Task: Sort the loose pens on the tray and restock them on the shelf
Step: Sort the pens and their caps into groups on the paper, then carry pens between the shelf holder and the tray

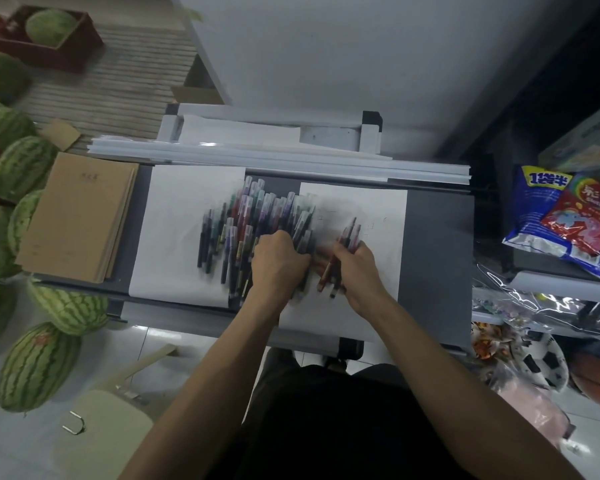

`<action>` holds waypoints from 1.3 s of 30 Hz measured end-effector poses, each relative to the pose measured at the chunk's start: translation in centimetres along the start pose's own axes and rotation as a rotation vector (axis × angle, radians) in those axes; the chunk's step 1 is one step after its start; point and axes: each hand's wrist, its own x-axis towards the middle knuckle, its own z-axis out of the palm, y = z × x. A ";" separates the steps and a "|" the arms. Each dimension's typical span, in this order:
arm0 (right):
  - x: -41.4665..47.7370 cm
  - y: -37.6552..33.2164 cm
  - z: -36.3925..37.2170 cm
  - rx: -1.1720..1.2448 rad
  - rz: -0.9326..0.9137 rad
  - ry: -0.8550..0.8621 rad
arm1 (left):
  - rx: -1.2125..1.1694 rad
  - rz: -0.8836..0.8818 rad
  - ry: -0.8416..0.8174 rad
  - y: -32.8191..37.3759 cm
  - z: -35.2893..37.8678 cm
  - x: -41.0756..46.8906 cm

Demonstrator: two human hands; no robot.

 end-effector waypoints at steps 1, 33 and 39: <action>-0.1 0.0 0.0 -0.020 -0.003 -0.002 | 0.027 0.013 -0.013 0.2 0.1 -0.1; -1.3 0.5 -3.9 -0.033 -0.086 0.043 | -0.261 -0.011 0.084 -0.8 3.3 -1.2; -0.6 -1.9 -3.7 0.005 -0.122 -0.016 | -0.528 0.202 0.044 -1.6 2.9 -1.3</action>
